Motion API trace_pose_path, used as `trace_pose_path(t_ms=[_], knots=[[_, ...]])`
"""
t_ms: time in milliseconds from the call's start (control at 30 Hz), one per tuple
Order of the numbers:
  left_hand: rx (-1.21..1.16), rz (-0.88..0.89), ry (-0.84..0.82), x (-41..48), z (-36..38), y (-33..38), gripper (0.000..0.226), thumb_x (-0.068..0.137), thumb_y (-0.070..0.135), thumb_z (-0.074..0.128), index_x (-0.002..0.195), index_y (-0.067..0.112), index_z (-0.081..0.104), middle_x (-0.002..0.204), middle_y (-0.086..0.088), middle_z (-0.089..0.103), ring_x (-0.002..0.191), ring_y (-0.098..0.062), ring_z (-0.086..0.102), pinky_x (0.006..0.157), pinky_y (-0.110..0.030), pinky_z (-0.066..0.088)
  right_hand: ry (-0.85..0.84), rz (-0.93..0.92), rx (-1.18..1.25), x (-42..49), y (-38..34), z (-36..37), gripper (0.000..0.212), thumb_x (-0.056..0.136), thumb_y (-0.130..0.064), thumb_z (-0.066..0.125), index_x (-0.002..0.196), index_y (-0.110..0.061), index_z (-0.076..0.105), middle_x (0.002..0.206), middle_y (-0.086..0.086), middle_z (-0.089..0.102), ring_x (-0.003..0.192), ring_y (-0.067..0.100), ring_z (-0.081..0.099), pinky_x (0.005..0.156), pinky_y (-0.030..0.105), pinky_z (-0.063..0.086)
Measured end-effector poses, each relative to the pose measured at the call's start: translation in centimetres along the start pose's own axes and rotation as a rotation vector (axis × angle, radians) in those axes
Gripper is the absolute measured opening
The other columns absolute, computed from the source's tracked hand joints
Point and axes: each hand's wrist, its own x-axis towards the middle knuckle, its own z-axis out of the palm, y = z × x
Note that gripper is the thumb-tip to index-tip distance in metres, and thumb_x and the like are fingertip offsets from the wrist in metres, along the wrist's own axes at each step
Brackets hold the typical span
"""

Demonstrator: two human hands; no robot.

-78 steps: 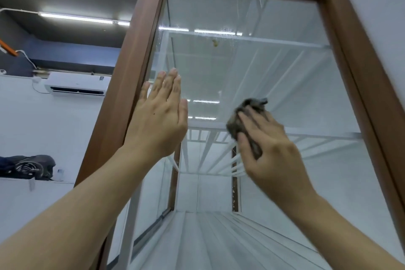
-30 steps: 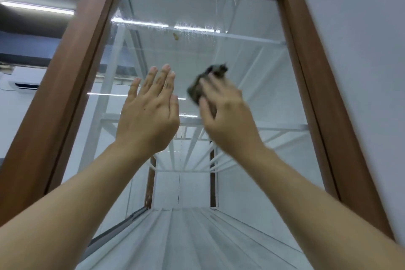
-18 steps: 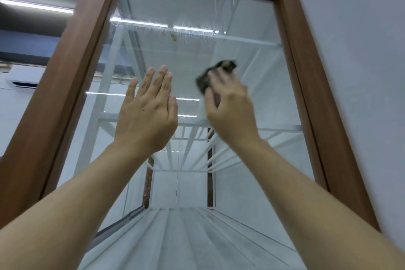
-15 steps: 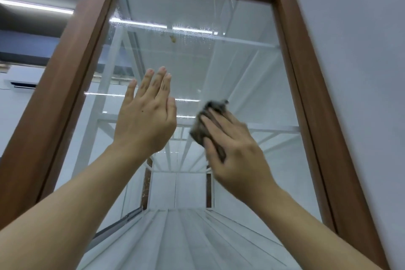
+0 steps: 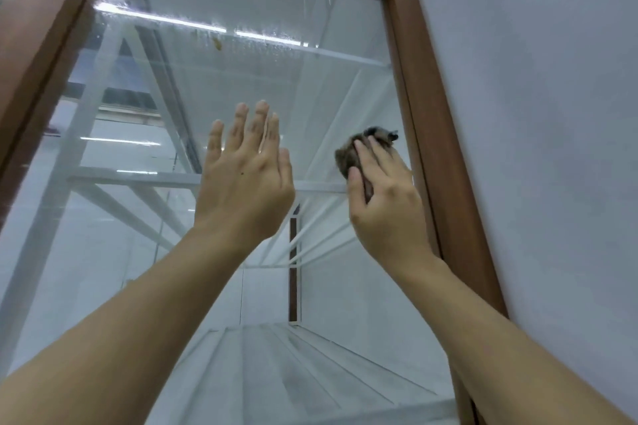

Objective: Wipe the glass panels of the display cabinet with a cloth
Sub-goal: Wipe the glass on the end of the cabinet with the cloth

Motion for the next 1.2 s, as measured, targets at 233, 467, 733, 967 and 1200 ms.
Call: trace_pose_path(t_ms=[233,467,733,967,1200], knots=[[0.024,-0.011,-0.015,0.1,0.1,-0.1,0.068,0.097,0.043,-0.001,0.161,0.018,-0.002,0.168,0.002,-0.012,0.154,-0.015,-0.016,0.127,-0.043,-0.008,0.000,0.088,0.026,5.7,-1.2,1.0,0.052,0.101,-0.031,0.039,0.148,-0.011,0.047,0.157,0.010,0.041,0.147,0.027,0.031,0.123,0.041,0.024],[0.025,-0.030,-0.006,-0.3,0.1,0.5,0.065,0.100,0.039,0.001,0.161,0.016,-0.002,0.169,0.000,-0.012,0.155,-0.018,-0.015,0.126,-0.045,-0.009,0.051,0.159,0.002,2.5,2.2,-0.3,0.050,0.101,-0.029,0.041,0.145,-0.007,0.051,0.153,0.011,0.046,0.144,0.028,0.037,0.122,0.036,0.026],[0.020,-0.025,0.002,-0.3,0.1,0.3,0.059,0.107,0.036,0.011,0.161,0.017,-0.003,0.168,0.001,-0.014,0.155,-0.017,-0.017,0.126,-0.043,-0.011,0.029,0.083,0.072,-1.5,0.1,-0.5,0.048,0.101,-0.025,0.043,0.146,-0.008,0.050,0.154,0.007,0.045,0.147,0.021,0.034,0.123,0.032,0.024],[0.003,-0.026,0.016,-0.4,0.3,0.2,0.059,0.106,0.037,0.009,0.160,0.017,-0.003,0.169,0.000,-0.013,0.155,-0.017,-0.016,0.126,-0.043,-0.010,0.049,0.204,-0.008,6.7,1.9,0.7,0.046,0.105,-0.023,0.042,0.148,-0.006,0.046,0.156,0.014,0.042,0.146,0.028,0.033,0.121,0.031,0.021],[-0.006,-0.014,0.007,-0.7,0.0,0.1,0.067,0.099,0.041,0.006,0.161,0.016,0.004,0.170,-0.001,-0.005,0.156,-0.018,-0.010,0.126,-0.043,-0.008,0.059,0.173,0.009,-6.6,1.3,-1.8,0.049,0.103,-0.029,0.038,0.148,-0.010,0.048,0.155,0.006,0.044,0.147,0.021,0.033,0.123,0.024,0.018]])
